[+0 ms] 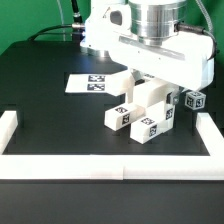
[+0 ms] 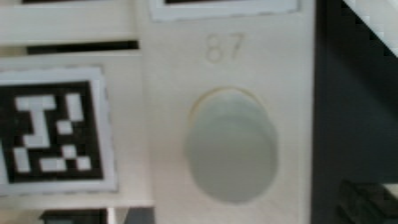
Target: Assemble chair
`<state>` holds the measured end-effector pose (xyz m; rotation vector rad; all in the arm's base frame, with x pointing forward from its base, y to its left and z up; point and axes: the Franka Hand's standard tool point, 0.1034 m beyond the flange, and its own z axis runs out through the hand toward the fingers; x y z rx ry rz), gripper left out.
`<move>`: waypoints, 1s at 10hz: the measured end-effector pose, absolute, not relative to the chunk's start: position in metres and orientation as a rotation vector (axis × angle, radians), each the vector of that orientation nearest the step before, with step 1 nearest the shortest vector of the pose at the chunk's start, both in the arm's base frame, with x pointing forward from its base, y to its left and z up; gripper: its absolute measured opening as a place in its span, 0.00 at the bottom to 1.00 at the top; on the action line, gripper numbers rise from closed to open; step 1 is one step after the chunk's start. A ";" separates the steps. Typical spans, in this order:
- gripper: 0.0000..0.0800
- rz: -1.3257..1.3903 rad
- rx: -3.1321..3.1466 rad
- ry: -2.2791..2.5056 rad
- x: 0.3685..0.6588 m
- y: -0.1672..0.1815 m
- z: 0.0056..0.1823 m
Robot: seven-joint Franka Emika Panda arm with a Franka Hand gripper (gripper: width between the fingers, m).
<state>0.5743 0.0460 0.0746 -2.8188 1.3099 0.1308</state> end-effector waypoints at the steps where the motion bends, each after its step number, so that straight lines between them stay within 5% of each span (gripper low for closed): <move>1: 0.81 0.141 -2.839 1.259 0.575 0.044 0.080; 6: 0.81 0.192 -2.813 1.225 0.571 0.050 0.138; 10: 0.81 0.198 -2.786 1.264 0.559 0.066 0.147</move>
Offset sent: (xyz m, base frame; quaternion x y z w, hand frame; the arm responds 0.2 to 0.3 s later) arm -0.0066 0.0012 0.0484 -0.0089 -0.0384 -0.0150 0.9991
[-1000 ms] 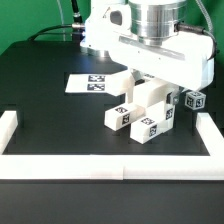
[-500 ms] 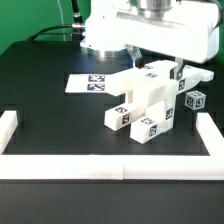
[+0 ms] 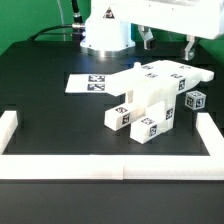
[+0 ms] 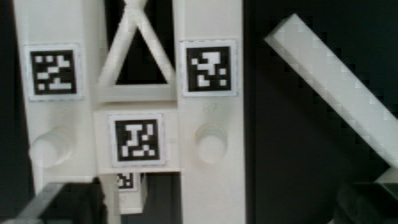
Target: Assemble chair
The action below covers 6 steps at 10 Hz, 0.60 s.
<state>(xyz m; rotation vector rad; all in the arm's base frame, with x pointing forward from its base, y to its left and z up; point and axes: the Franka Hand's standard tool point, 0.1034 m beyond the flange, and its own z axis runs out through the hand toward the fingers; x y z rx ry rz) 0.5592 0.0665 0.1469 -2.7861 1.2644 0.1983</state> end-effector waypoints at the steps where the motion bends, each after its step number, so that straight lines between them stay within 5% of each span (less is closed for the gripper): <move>1: 0.81 0.199 -2.787 1.264 0.559 0.067 0.147; 6: 0.81 0.178 -2.807 1.208 0.507 0.113 0.134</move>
Offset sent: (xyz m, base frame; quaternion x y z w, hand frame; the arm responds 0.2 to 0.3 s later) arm -0.0675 0.0362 -0.0050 0.0131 0.0107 0.0298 0.9994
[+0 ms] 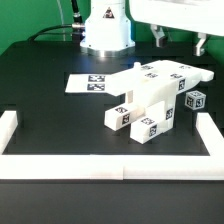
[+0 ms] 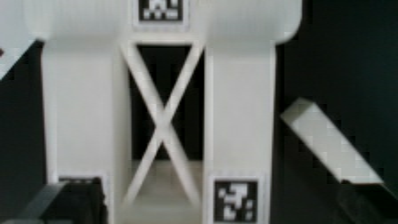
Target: Assemble chair
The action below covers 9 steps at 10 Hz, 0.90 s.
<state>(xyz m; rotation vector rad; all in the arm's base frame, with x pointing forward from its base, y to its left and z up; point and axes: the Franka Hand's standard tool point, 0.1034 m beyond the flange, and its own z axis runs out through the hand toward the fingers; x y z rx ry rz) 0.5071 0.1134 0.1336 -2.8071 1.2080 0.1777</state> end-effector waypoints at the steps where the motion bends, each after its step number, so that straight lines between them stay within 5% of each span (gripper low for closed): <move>1: 0.81 0.170 -2.809 1.211 0.501 0.122 0.128; 5: 0.81 0.161 -2.800 1.230 0.502 0.122 0.129; 9: 0.81 0.154 -2.802 1.232 0.459 0.168 0.122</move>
Offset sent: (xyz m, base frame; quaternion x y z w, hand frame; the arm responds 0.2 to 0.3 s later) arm 0.0000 0.0000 0.0000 0.0000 0.0000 0.0000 1.0000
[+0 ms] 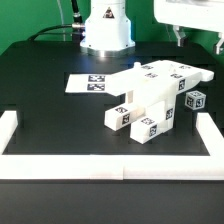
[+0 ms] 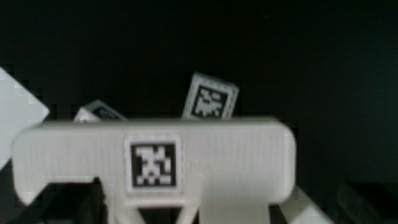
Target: Assemble chair
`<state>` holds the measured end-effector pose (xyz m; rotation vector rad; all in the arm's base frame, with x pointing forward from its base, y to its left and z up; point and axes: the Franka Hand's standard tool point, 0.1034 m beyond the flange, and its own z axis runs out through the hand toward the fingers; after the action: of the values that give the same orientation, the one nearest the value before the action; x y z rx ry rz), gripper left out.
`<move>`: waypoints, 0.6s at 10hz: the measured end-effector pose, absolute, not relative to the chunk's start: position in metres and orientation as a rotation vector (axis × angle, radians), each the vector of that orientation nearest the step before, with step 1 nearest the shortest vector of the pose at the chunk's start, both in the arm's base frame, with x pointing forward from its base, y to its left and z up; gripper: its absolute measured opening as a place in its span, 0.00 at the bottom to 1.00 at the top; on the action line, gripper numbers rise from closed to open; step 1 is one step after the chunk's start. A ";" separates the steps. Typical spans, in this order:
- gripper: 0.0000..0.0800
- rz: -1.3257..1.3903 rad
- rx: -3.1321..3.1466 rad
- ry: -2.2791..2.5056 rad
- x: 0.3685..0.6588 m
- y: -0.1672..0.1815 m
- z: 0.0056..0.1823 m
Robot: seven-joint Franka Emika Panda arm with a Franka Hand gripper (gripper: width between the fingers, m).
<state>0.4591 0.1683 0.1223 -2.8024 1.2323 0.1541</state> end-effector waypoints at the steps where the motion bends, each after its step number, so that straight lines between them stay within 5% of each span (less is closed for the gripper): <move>1: 0.81 0.151 -2.812 1.222 0.454 0.174 0.117; 6: 0.81 0.195 -2.869 1.202 0.440 0.178 0.081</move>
Offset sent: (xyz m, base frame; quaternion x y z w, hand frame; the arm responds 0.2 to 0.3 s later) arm -0.0061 0.0069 -0.0225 -0.0182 0.0176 -0.0001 0.9997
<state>0.4396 0.1775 0.0810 -2.8690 1.2022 0.1955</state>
